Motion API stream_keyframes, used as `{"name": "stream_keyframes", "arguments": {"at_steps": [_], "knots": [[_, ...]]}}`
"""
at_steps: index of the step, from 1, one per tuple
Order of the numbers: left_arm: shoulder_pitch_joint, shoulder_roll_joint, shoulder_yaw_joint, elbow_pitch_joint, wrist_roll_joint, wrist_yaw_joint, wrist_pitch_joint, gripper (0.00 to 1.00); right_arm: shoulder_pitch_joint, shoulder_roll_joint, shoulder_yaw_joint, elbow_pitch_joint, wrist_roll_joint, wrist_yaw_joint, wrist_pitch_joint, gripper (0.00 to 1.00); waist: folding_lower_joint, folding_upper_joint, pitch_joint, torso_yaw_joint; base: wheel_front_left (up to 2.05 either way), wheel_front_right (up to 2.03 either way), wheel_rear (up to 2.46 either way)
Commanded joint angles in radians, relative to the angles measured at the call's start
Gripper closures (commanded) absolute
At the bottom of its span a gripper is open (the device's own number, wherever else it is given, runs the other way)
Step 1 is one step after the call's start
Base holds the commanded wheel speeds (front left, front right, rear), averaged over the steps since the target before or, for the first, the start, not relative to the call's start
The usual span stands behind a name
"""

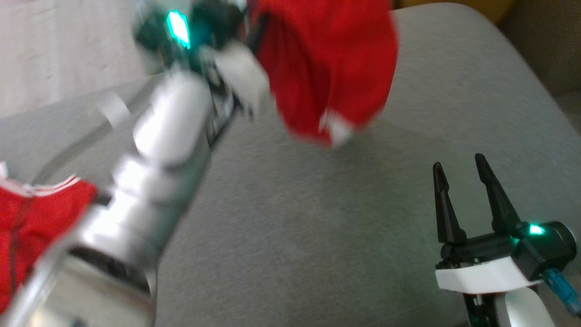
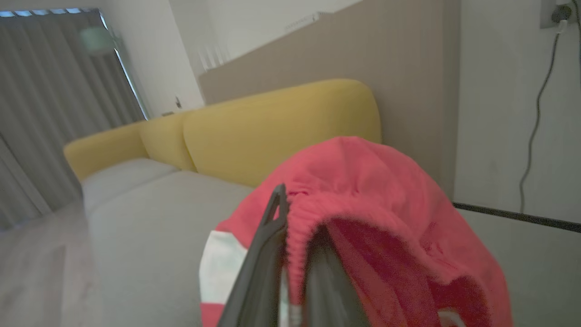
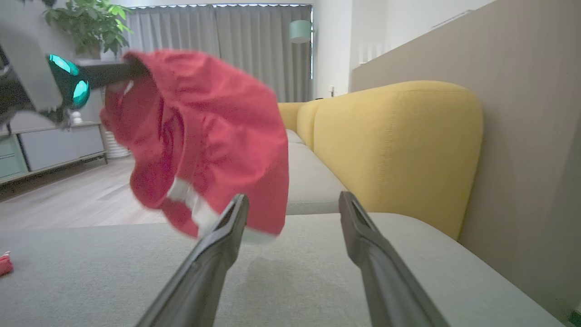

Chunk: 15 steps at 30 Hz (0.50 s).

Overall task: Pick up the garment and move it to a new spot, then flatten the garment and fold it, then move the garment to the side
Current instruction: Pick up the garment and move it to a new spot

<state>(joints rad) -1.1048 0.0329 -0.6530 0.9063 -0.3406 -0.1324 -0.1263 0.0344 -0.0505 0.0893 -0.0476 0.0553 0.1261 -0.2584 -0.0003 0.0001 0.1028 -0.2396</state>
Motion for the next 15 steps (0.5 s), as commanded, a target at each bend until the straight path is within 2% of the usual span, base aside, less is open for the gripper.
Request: {"name": "stream_keyframes", "arguments": {"at_steps": [1,4,8,9,10,12,15], "knots": [[0.01,0.033,0.002,-0.025,-0.026,0.002,0.013,1.0,-0.022,0.0,0.024,-0.037,0.014,0.005,-0.003,0.0,0.0003,-0.0001,-0.006,-0.06,0.0,0.0,0.0],[0.107,0.065,-0.038,0.004,-0.075,0.002,0.012,1.0,-0.033,0.0,0.034,-0.04,0.027,0.005,-0.003,0.0,0.0003,-0.0001,0.034,-0.083,0.0,0.0,0.0],[0.175,0.118,-0.063,0.082,-0.056,0.013,-0.072,1.0,-0.05,0.0,0.047,-0.037,0.041,0.005,-0.003,0.0,0.0003,-0.0001,0.071,-0.096,0.0,0.0,0.0],[0.183,0.124,-0.066,0.099,-0.049,0.025,-0.089,0.7,-0.053,0.0,0.045,-0.036,0.042,0.005,-0.003,0.0,0.0003,-0.0001,0.077,-0.093,0.0,0.0,0.0],[0.19,0.127,-0.061,0.113,-0.049,0.037,-0.104,0.0,-0.054,0.0,0.042,-0.035,0.043,0.005,-0.003,0.0,0.0003,-0.0001,0.082,-0.088,0.0,0.0,0.0],[0.202,0.13,-0.052,0.125,-0.047,0.056,-0.124,0.0,-0.055,0.0,0.038,-0.03,0.042,0.005,-0.003,0.0,0.0003,-0.0001,0.082,-0.071,0.0,0.0,0.0],[0.241,0.129,-0.024,0.109,-0.065,0.058,-0.134,0.0,-0.052,0.0,0.024,-0.015,0.046,0.005,-0.003,0.0,0.0003,-0.0001,0.067,-0.033,0.0,0.0,0.0]]}}
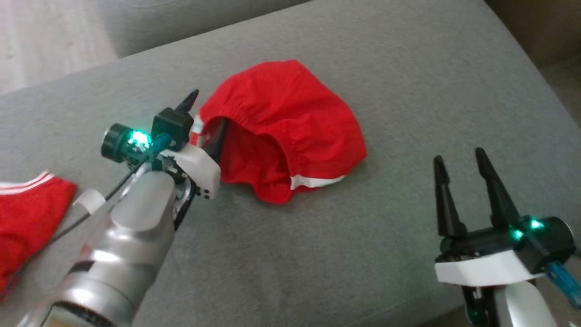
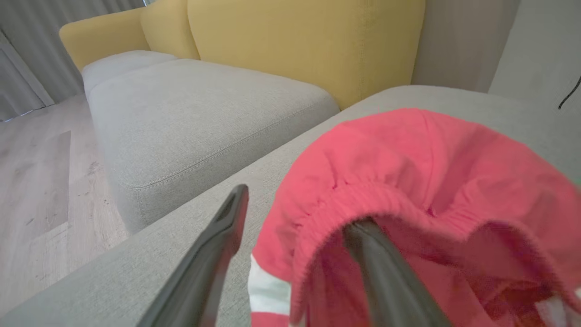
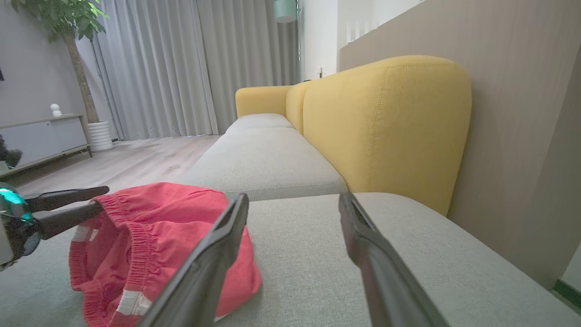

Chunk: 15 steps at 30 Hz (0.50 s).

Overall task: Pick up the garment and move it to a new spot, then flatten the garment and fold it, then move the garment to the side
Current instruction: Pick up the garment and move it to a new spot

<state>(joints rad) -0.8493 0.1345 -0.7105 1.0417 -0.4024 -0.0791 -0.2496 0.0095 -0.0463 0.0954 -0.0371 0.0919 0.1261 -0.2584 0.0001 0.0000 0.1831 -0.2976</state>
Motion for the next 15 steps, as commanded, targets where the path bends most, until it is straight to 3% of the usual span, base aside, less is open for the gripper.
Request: {"name": "stream_keyframes", "arguments": {"at_steps": [1,5,10,15], "knots": [[0.001,0.031,0.05,-0.055,-0.006,0.014,-0.011,0.0,-0.026,-0.004,0.012,-0.019,0.015,0.005,-0.003,0.0,-0.0001,0.0,-0.02,0.041,0.0,0.0,0.0],[0.116,0.037,0.123,-0.195,-0.012,0.038,-0.012,0.0,-0.025,-0.004,0.002,0.007,0.009,0.005,-0.003,0.0,-0.0001,0.0,-0.054,0.118,0.0,0.0,0.0],[0.298,0.003,0.234,-0.402,-0.026,0.007,-0.012,0.0,-0.003,-0.004,-0.009,0.044,0.0,0.005,-0.003,0.0,-0.0001,0.0,-0.111,0.215,0.0,0.0,0.0],[0.475,-0.019,0.297,-0.545,0.032,0.008,-0.012,0.0,0.026,-0.004,-0.045,0.061,0.0,0.005,-0.003,0.0,-0.0001,0.0,-0.157,0.283,0.0,0.0,0.0]]}}
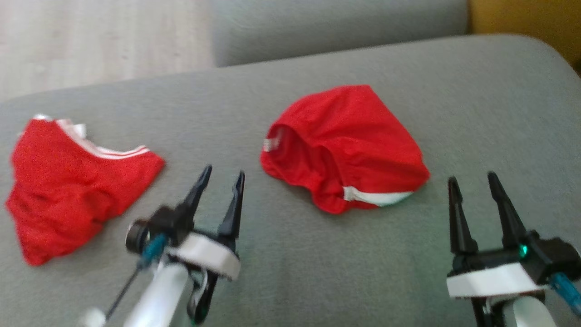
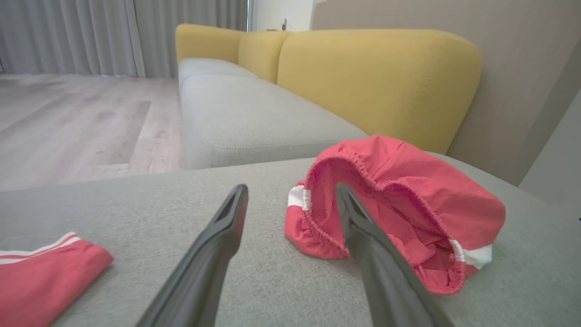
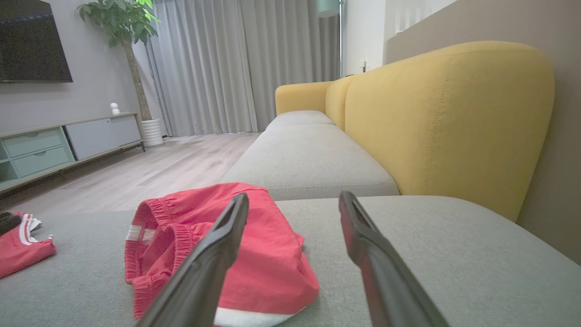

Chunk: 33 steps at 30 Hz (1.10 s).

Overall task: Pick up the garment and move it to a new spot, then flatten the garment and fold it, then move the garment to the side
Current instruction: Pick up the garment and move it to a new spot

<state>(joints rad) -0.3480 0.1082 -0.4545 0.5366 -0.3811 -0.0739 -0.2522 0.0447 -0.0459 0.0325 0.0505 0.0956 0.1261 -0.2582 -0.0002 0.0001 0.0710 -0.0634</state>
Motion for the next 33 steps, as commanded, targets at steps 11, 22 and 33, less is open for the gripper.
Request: {"name": "stream_keyframes", "arguments": {"at_steps": [11,22,33], "knots": [[0.325,-0.051,0.25,-0.479,0.17,0.092,-0.009,0.0,0.093,-0.004,-0.034,-0.026,-0.004,0.005,-0.004,0.0,0.0002,-0.0001,-0.111,0.106,0.0,0.0,0.0],[0.459,-0.058,0.251,-0.519,0.234,0.109,-0.009,0.0,0.131,-0.004,-0.034,-0.018,-0.007,0.005,-0.004,0.0,0.0002,-0.0001,-0.141,0.118,0.0,0.0,0.0],[0.467,-0.058,0.233,-0.493,0.236,0.114,-0.009,0.0,0.138,-0.004,-0.031,-0.017,-0.016,0.005,-0.004,0.0,0.0002,-0.0001,-0.149,0.132,0.0,0.0,0.0]]}}
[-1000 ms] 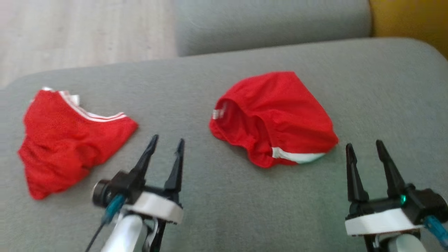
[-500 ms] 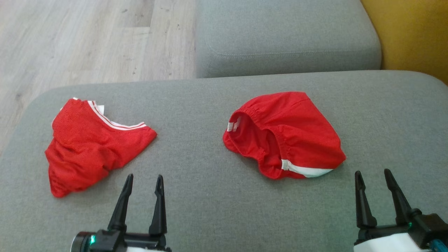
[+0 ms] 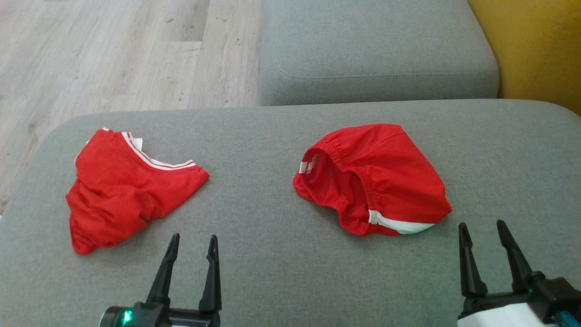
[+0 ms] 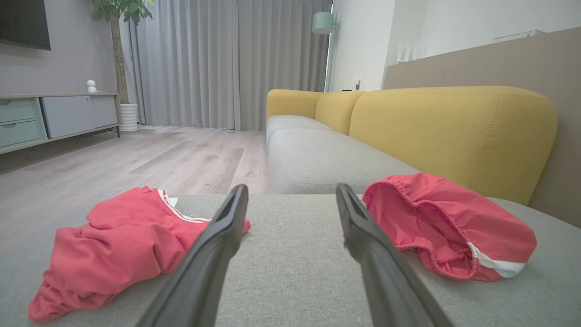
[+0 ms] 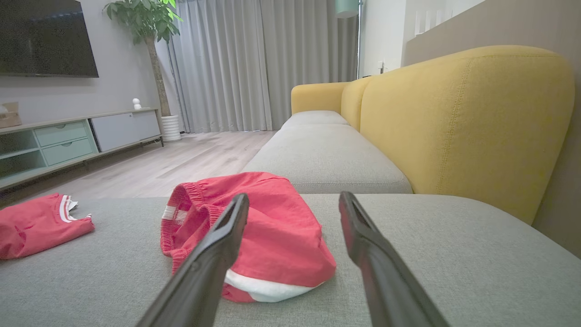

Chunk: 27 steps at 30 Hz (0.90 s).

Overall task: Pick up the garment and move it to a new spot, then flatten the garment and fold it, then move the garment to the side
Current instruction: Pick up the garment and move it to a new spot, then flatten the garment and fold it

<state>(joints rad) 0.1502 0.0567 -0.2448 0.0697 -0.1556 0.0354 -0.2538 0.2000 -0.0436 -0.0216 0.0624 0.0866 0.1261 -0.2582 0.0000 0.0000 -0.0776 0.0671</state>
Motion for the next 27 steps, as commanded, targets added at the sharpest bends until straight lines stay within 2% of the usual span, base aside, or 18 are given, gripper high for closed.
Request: {"name": "stream_keyframes", "arguments": {"at_steps": [1,27], "knots": [[-0.031,-0.006,0.022,-0.025,0.012,0.005,-0.008,0.0,-0.017,-0.007,0.025,-0.029,-0.009,0.005,-0.004,0.0,0.0,0.0,0.001,0.002,0.0,0.0,0.0],[-0.042,-0.006,0.006,-0.014,0.026,0.015,-0.008,0.0,-0.028,-0.007,0.045,-0.018,-0.021,0.005,-0.004,0.0,0.0,0.0,0.012,0.01,0.0,0.0,0.0]]}}
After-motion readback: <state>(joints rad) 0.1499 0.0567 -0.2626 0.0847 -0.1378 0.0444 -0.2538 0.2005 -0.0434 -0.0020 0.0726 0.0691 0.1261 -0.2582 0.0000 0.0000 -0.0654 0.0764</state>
